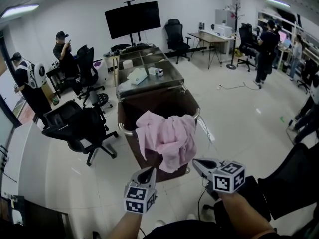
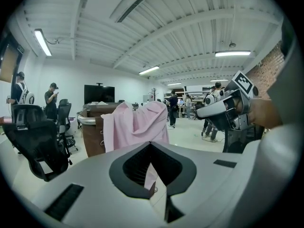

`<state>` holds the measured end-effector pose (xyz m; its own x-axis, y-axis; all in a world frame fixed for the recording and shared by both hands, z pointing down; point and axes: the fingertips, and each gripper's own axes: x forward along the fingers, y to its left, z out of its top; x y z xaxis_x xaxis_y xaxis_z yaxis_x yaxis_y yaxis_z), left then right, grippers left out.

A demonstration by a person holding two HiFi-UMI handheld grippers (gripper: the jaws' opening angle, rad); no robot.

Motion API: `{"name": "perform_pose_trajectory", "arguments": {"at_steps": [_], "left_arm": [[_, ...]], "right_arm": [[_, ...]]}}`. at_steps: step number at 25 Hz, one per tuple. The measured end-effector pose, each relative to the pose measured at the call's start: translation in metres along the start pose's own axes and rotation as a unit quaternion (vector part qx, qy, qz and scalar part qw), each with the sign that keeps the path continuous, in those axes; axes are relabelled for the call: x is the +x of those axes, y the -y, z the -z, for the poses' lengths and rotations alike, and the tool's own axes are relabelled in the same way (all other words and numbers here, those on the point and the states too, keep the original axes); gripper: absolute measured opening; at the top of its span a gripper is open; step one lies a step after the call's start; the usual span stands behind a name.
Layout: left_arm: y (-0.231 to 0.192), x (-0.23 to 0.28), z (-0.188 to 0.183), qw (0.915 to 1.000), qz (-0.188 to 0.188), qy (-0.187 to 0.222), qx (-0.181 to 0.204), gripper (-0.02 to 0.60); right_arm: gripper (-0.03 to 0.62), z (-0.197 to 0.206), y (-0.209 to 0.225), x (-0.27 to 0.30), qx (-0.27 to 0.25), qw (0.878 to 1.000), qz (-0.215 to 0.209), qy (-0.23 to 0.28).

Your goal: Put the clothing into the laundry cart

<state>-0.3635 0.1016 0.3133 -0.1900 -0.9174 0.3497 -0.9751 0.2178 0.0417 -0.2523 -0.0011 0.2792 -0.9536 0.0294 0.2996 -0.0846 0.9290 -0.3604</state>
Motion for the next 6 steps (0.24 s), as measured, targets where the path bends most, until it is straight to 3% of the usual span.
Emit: {"name": "perform_pose_trajectory", "arguments": {"at_steps": [6], "left_arm": [[0.0024, -0.0003, 0.0026, 1.0, 0.008, -0.001, 0.003, 0.0]], "right_arm": [[0.002, 0.0015, -0.0012, 0.0, 0.002, 1.0, 0.003, 0.0]]}}
